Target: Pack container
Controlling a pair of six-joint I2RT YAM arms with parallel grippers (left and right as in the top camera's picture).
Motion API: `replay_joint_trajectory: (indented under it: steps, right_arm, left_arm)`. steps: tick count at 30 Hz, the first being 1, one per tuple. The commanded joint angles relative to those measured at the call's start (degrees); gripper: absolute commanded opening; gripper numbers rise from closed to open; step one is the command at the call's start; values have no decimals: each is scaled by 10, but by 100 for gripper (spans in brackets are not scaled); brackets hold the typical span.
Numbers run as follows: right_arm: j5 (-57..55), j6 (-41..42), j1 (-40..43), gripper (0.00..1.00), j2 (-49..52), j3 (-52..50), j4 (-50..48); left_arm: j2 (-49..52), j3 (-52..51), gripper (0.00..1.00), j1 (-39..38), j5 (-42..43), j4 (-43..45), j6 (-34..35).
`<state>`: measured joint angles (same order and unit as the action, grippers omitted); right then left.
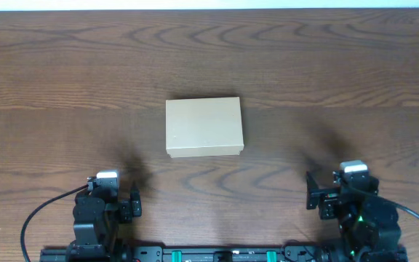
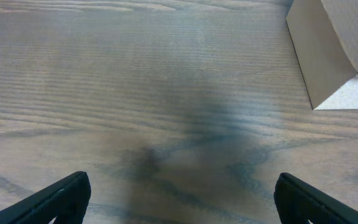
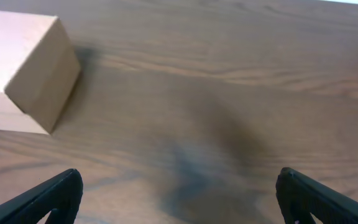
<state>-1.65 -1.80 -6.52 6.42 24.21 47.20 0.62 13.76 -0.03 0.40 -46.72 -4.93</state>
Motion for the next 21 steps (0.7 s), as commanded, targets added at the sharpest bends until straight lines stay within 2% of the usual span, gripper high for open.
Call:
replay_joint_trajectory:
  steps: [1, 9, 13, 21]
  right_arm:
    - [11, -15, 13, 99, -21, -26, -4]
    - [21, 46, 13, 99, -55, -120, -55]
    - [22, 50, 12, 99, -61, -151, -59]
    - [21, 47, 12, 99, -61, -151, -57]
  left_arm:
    - [-4, -5, 95, 0, -23, -43, -13]
    - [-4, -5, 95, 0, -23, -43, -13]
    - [-4, -5, 95, 0, -23, -43, -13]
    - [-4, -5, 95, 0, -23, -43, -13]
